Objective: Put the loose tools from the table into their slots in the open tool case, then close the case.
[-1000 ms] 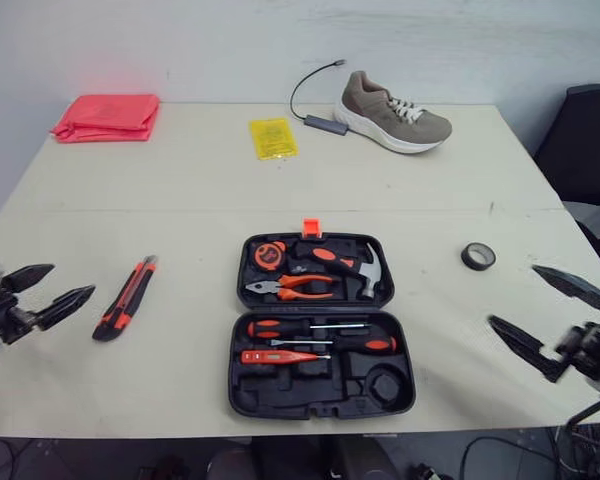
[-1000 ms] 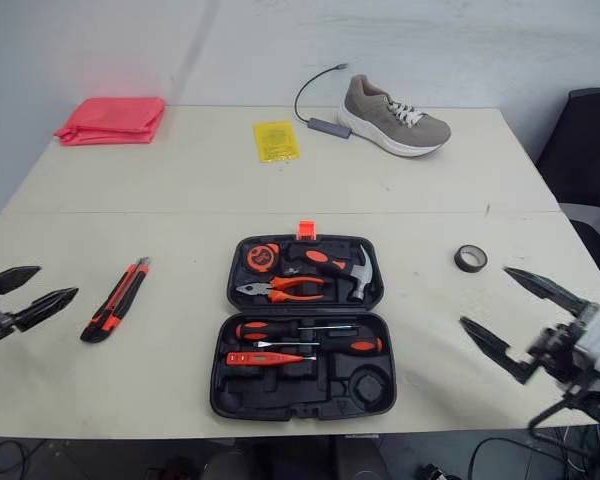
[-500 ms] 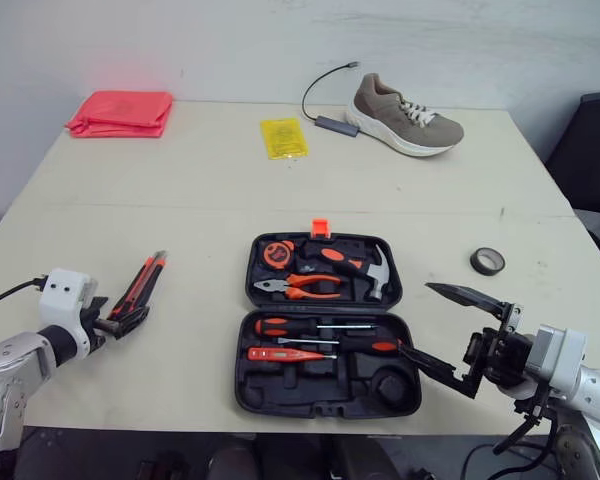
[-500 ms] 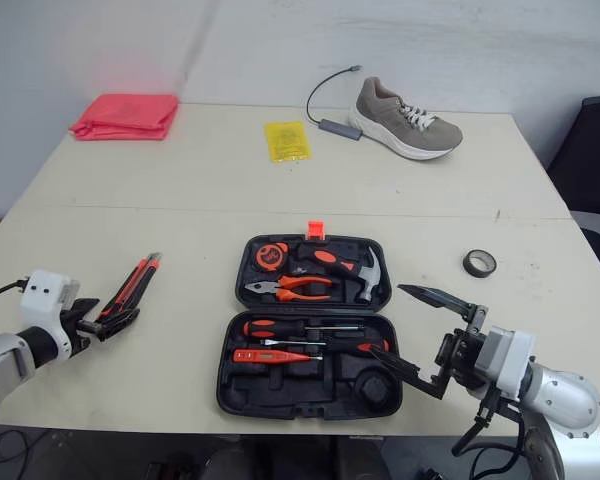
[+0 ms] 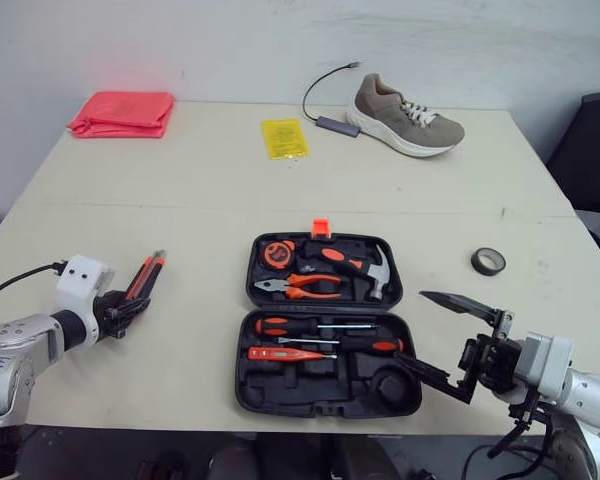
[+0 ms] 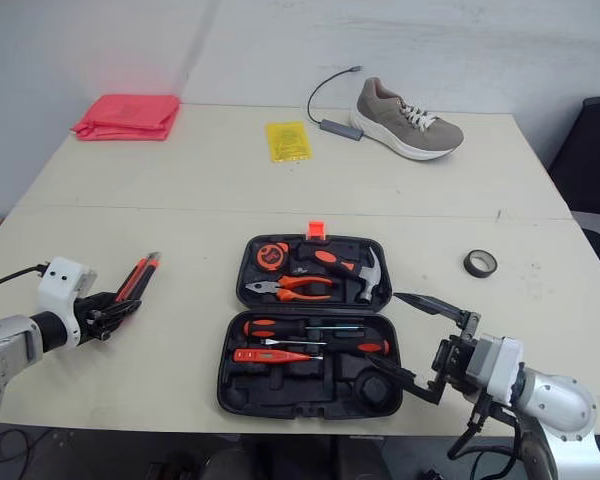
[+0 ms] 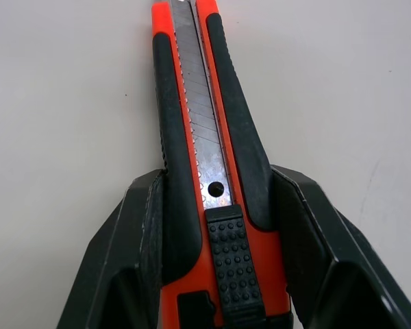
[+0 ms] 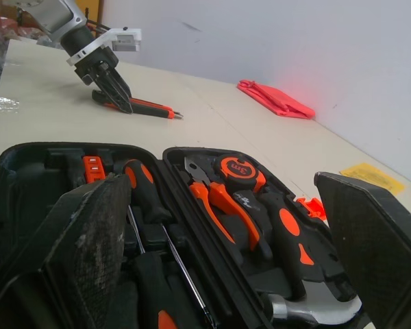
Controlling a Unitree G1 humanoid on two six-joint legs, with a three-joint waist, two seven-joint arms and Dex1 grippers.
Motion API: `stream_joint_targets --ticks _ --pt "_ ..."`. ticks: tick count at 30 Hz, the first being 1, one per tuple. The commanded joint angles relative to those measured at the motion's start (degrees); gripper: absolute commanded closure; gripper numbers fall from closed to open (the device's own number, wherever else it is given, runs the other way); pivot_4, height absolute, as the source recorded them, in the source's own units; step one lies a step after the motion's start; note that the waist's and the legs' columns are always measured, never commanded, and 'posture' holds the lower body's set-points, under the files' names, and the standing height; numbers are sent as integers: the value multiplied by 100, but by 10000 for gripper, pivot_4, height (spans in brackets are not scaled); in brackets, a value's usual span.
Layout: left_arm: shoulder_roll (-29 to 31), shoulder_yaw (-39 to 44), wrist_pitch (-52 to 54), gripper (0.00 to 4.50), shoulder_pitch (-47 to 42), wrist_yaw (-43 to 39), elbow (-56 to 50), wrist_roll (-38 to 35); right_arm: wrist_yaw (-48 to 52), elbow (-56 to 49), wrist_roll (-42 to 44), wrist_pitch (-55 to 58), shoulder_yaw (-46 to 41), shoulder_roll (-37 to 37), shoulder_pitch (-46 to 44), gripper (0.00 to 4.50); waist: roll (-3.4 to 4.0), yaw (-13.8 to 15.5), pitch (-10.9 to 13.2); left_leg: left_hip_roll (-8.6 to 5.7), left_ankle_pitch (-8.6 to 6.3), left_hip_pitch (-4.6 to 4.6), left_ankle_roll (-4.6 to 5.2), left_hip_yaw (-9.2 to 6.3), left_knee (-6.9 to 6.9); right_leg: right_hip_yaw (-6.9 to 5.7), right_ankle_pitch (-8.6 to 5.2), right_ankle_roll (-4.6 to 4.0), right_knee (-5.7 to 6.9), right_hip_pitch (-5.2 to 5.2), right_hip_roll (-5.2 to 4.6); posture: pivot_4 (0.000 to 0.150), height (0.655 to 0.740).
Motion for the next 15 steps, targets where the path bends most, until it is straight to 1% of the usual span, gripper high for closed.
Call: stream_joint_targets --ticks 1,2,6,7,11,15 --pt "8 175 -955 29278 -202 -443 141 33 -31 -19 41 -117 -127 -18 38 0 -2 15 1 0 0 -1 0 0 0 -1 0 0 0 -1 0 1500 7400" --pt "-6 200 -1169 29278 -232 -523 171 37 -32 -14 43 -122 -133 -25 40 0 -3 34 2 1 0 -2 0 -1 1 -3 0 0 -1 -1 0 1500 7400" --pt "219 166 -2366 29278 -285 -1815 -149 -207 -37 33 125 -141 -345 -118 -12 0 -3 68 2 0 0 -4 0 2 0 -3 -1 -1 -3 -1 -1 1500 7400" --pt "234 163 -2518 29278 -284 -1975 -207 -247 -33 35 157 -135 -384 -132 -23 0 -3 69 2 0 0 -4 0 4 -1 -2 -1 -1 -5 -2 -2 1500 7400" --pt "304 -185 -2772 29278 -256 -2766 -930 -581 124 68 235 -51 -497 -298 8 0 -1 72 3 -1 -2 -6 1 6 -2 0 -1 -1 -7 -1 0 1500 7400" --pt "317 -723 -2561 29278 -233 -3129 -1733 -854 333 104 270 -84 -473 -410 130 0 1 76 4 -2 -2 -6 2 7 0 4 0 0 -9 0 7 1500 7400"
